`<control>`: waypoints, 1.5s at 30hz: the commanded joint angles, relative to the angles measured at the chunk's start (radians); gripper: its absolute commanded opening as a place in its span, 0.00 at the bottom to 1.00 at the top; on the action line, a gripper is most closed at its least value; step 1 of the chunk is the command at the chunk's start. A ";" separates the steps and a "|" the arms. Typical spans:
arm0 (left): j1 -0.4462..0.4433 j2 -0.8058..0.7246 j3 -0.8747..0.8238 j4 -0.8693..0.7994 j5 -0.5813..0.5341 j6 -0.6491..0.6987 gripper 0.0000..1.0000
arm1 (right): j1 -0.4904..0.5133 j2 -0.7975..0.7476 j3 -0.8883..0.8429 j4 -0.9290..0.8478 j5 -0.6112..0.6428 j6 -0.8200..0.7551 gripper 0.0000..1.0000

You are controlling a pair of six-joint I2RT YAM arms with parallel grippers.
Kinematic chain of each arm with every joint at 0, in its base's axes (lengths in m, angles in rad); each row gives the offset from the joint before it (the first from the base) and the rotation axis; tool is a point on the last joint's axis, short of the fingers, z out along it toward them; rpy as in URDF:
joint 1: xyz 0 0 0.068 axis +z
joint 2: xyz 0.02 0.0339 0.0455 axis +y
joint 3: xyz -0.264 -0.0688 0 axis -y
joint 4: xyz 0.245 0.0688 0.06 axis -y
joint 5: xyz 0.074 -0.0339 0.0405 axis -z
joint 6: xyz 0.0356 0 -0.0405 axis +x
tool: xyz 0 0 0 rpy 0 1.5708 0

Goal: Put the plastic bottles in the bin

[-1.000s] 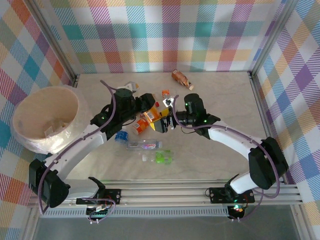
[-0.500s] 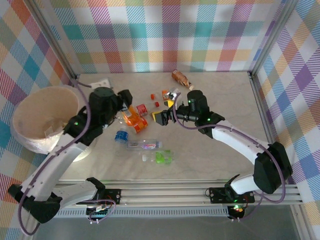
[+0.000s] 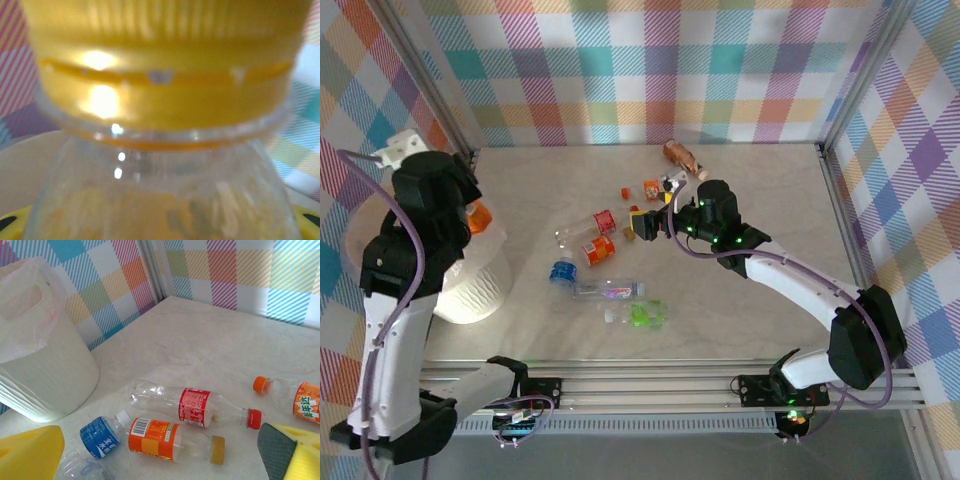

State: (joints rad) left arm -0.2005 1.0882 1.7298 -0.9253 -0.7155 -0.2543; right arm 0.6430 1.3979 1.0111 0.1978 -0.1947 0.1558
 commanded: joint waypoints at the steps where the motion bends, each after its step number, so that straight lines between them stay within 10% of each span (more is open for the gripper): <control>1: 0.158 0.040 0.024 -0.094 0.150 0.016 0.48 | 0.001 -0.032 -0.024 0.037 0.023 0.026 1.00; 8: 0.404 0.097 0.026 -0.171 0.320 0.008 0.49 | 0.001 -0.092 -0.067 0.014 0.053 0.022 1.00; 18: 0.534 0.153 -0.043 -0.178 0.345 0.020 0.51 | 0.001 -0.112 -0.088 -0.010 0.066 0.009 1.00; 33: 0.553 0.117 -0.186 -0.152 0.354 0.000 0.82 | 0.000 -0.083 -0.084 -0.080 0.231 0.092 1.00; 45: 0.549 0.103 -0.006 -0.246 0.610 -0.037 1.00 | 0.000 -0.091 -0.100 -0.070 0.251 0.095 1.00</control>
State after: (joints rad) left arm 0.3393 1.2228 1.6699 -1.1217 -0.2119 -0.2718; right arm 0.6430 1.3136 0.9157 0.1253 0.0414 0.2470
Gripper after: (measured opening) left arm 0.990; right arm 0.996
